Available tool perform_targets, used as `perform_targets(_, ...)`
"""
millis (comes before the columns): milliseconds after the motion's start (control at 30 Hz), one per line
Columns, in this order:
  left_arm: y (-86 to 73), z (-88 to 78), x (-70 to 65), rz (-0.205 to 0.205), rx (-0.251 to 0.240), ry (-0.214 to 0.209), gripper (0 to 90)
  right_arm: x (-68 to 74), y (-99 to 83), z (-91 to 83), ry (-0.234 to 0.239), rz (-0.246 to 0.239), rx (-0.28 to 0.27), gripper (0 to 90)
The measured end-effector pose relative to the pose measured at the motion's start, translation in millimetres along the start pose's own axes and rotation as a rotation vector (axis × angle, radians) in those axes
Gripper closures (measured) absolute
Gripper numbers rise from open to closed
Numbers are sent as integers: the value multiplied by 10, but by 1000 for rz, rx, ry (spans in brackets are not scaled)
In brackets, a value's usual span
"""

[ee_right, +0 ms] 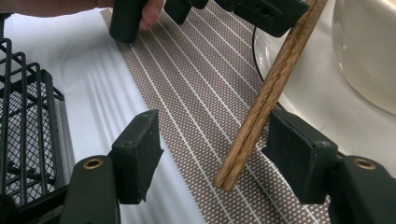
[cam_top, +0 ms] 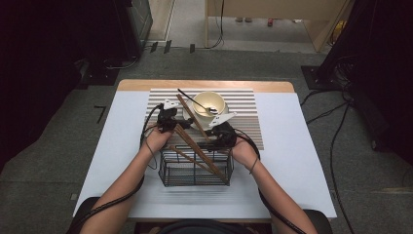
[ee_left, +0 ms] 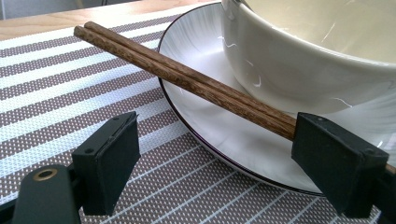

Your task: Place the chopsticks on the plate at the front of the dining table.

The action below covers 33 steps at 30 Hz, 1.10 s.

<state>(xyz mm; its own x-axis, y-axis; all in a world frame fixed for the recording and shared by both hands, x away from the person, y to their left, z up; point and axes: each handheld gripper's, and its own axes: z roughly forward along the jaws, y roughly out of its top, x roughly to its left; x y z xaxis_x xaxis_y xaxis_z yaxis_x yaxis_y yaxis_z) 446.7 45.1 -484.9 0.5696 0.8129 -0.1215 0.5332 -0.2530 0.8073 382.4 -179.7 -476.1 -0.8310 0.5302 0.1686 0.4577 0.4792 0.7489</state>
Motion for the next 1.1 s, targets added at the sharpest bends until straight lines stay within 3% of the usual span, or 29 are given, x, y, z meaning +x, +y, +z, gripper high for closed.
perform_targets(633, 6, 20, 10, -5, -8, -3, 154, -9, 43, 34, 28, -5, -27, 364)
perform_targets(1100, 4, 18, 2, -4, -8, -3, 154, -20, 86, 70, 42, -46, -28, 372)
